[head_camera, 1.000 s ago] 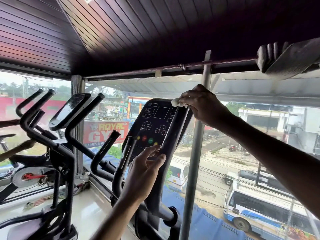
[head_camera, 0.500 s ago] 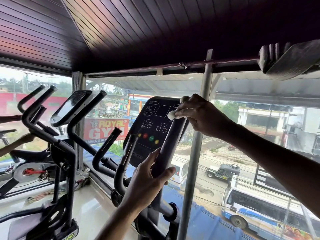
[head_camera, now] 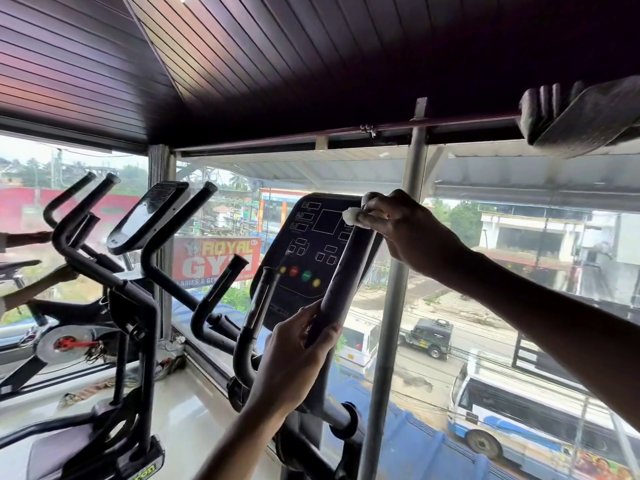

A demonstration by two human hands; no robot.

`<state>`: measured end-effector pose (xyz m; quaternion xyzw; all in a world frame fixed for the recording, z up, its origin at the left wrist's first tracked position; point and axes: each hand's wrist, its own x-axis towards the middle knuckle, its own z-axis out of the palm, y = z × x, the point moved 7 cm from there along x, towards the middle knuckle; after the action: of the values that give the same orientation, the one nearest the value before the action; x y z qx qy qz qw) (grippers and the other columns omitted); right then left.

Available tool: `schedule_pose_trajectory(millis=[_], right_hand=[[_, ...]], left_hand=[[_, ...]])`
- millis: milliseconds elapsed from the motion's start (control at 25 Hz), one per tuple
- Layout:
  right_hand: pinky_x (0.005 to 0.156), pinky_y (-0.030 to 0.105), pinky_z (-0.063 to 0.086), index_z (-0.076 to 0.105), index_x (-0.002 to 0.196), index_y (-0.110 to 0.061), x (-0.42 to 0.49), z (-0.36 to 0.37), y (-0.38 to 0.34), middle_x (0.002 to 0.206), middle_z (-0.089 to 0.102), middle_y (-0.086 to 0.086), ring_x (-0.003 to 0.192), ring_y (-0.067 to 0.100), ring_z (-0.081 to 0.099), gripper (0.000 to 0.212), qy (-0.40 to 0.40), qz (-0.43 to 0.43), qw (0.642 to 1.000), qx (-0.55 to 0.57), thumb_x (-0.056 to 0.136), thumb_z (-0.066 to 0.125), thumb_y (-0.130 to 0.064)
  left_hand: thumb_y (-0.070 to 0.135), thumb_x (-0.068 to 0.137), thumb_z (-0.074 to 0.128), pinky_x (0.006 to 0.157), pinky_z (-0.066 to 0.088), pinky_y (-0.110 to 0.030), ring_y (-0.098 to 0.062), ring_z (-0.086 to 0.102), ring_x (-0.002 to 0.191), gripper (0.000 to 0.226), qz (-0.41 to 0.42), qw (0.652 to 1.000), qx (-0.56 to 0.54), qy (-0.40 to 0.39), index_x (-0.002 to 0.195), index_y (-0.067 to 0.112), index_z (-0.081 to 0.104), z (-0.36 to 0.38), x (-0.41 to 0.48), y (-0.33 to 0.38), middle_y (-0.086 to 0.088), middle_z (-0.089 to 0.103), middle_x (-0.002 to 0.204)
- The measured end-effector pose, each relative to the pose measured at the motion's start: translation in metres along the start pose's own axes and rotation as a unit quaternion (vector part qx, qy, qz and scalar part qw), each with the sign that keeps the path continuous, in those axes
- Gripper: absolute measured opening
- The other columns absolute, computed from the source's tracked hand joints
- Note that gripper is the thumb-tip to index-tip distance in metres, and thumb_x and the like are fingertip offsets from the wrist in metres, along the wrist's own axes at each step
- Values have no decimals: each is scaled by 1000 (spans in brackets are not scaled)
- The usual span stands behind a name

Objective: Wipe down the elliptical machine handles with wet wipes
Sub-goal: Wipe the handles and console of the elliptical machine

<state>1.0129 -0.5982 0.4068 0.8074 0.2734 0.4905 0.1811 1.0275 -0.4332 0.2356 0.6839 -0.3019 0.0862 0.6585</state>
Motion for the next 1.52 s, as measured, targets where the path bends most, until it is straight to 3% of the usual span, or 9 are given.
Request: schedule_pose_trajectory(millis=[120,320,560,720,880,1080,1240,1400,1520], right_hand=[[86,38,57,74,125,-7,-7,6,-12,114,68,13,105,25,56,38,-39,-78,996,20,89,67,3],[81,42,60,72,128,-5,11,-5,33,113,64,13,97,31,58,45,16,54,998,-11,86,69,13],[79,32,54,77,119,-7,-1,1,-6,111,66,11,94,25,58,37,0,-2,999,52,87,66,7],[80,39,60,76,120,-6,-3,1,-14,112,66,13,98,31,61,43,15,75,996,39,82,70,14],[87,17,42,79,113,-6,-11,6,-55,108,68,12,99,19,56,29,-60,-33,995,70,87,72,6],[84,27,49,75,124,-8,6,4,-29,114,66,13,100,23,52,46,-43,85,995,-42,84,75,13],[79,28,48,77,121,-10,0,6,-56,111,68,8,96,23,55,35,-121,19,992,3,91,68,6],[77,30,51,77,120,-7,4,0,-61,107,68,11,92,28,59,40,-135,70,988,-37,85,74,12],[74,35,54,77,118,-6,0,0,-81,105,67,11,92,27,59,34,-172,20,985,-21,89,70,11]], left_hand=[[46,86,64,82,59,-57,-27,74,85,25,2,1000,-11,9,109,54,69,1,1,-2,0,76,84],[42,89,66,77,59,-59,-31,74,82,24,-1,1000,-11,22,109,54,70,2,1,-3,-2,75,83],[46,100,56,80,59,-58,-36,74,86,23,2,998,-66,0,117,54,69,2,-2,-1,-7,76,87],[32,105,54,95,57,-51,-26,75,95,26,-40,992,-115,-8,112,34,79,-7,10,-11,-4,80,93],[24,102,58,98,51,-44,-21,72,105,24,-94,979,-170,-66,109,34,79,-6,17,-25,0,79,106],[28,99,63,90,50,-34,-13,71,101,19,-130,959,-224,-114,104,38,79,-5,17,-35,6,79,105],[25,103,58,94,51,-36,-18,72,110,22,-145,945,-253,-147,114,31,76,-4,13,-44,4,79,110],[25,103,57,108,49,-46,-23,69,118,24,-159,933,-268,-181,120,30,73,-1,10,-51,4,78,114],[23,104,57,111,47,-49,-25,70,116,23,-166,928,-268,-197,121,28,72,-2,9,-56,-1,78,114]])
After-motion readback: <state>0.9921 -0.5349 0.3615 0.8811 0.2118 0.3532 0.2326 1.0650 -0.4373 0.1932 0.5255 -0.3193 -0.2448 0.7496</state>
